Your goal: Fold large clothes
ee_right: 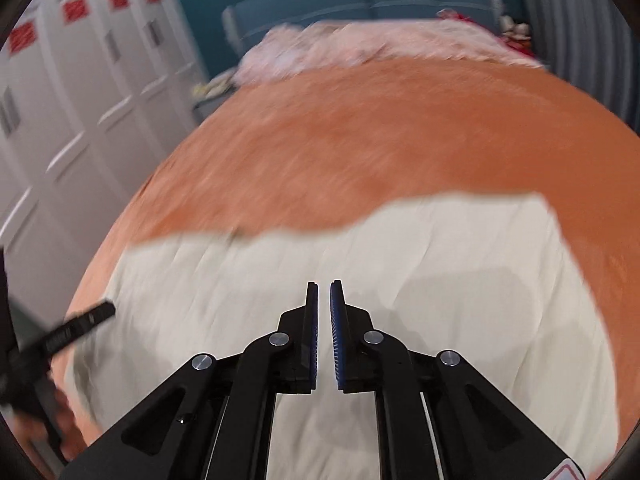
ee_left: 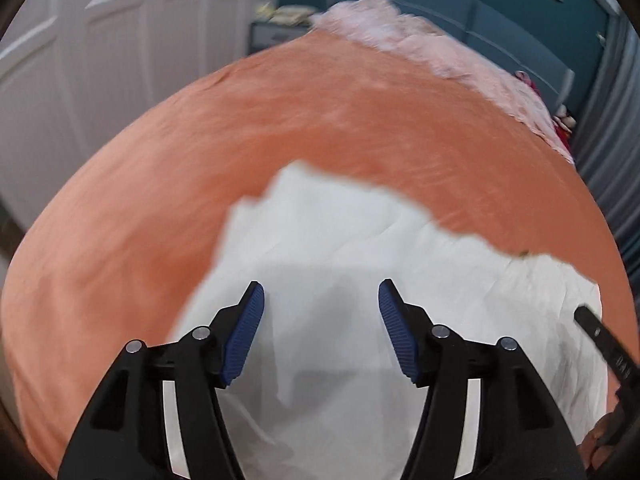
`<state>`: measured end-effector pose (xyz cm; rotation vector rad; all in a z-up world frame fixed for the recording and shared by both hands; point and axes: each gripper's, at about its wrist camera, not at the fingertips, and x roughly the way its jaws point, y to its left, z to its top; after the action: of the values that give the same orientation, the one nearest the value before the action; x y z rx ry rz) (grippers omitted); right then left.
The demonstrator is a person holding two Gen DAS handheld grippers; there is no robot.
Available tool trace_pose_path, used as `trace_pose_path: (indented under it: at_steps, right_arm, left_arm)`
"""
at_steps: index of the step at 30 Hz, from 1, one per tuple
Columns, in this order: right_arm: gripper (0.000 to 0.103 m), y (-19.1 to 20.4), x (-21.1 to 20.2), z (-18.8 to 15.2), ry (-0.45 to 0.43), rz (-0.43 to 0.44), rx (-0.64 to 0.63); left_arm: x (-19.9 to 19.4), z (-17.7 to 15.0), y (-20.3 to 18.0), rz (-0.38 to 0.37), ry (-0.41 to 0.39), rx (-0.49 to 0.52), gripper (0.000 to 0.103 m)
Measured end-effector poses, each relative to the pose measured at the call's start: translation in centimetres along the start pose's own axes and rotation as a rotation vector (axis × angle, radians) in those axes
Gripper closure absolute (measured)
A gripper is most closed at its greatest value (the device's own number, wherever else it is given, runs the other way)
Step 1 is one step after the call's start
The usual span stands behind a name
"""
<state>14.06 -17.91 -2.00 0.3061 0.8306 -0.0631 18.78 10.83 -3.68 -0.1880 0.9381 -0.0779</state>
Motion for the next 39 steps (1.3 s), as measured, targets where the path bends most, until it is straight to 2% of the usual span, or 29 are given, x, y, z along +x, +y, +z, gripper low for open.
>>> trace_pose_path:
  at_steps: [3,6,11,13,15,19,21,23,24,26,28,31,36,39]
  right_arm:
    - [0.094,1.3,0.0,-3.0,0.086,0.067,0.012]
    - [0.094,3.0,1.4,-5.7,0.165,0.053,-0.024]
    - [0.094,4.1,1.9,-7.6,0.164,0.018,-0.065]
    - [0.094,4.2,2.0,-8.0,0.165,0.014,-0.074]
    - [0.094,4.2,1.9,-8.0,0.165,0.016,-0.075]
    - [0.094,3.7,1.7,-8.0,0.173,0.027,-0.054]
    - [0.095,3.9,1.4,-7.7,0.17,0.023,-0.055]
    - [0.095,4.0,1.2,-6.6,0.154,0.02,-0.048]
    - [0.095,3.8,1.3,-5.9,0.147,0.021,-0.033]
    - [0.095,3.6,1.8,-4.9,0.141,0.008,-0.024]
    - [0.102,3.3,3.2,-4.3,0.155,-0.024,-0.035]
    - [0.103,2.2,4.9,-4.2,0.169,-0.033,-0.036]
    - [0.103,0.4,5.8,-3.9,0.162,-0.011,-0.002]
    - [0.103,0.0,4.4,-3.1,0.142,-0.05,0.035]
  left_arm:
    - [-2.0,-2.7,3.6,-0.035,0.028,-0.091,0.045]
    - [-2.8,-4.7,4.8,-0.052,0.051,-0.117,0.044]
    - [-3.5,-6.7,3.5,-0.039,0.051,-0.062,0.034]
    - [-3.6,-7.5,3.0,-0.026,0.057,-0.042,0.033]
    - [-4.3,-7.9,2.3,-0.03,0.042,-0.016,0.034]
    - [-5.2,-7.1,0.4,-0.084,0.02,0.017,0.036]
    - [-5.0,-6.5,-1.2,-0.121,0.021,0.049,0.042]
    - [-4.1,-5.8,-3.3,-0.175,0.033,0.085,0.044]
    - [-3.3,-5.5,-4.4,-0.187,0.04,0.103,0.049]
    - [-0.6,-5.2,-7.0,-0.178,0.075,0.158,0.054]
    - [1.5,-5.1,-8.1,-0.148,0.098,0.188,0.057]
    - [3.7,-5.4,-9.5,-0.074,0.077,0.258,0.057]
    - [5.3,-5.6,-9.7,-0.048,0.06,0.3,0.056]
    - [5.0,-5.0,-9.2,-0.06,0.066,0.278,0.059]
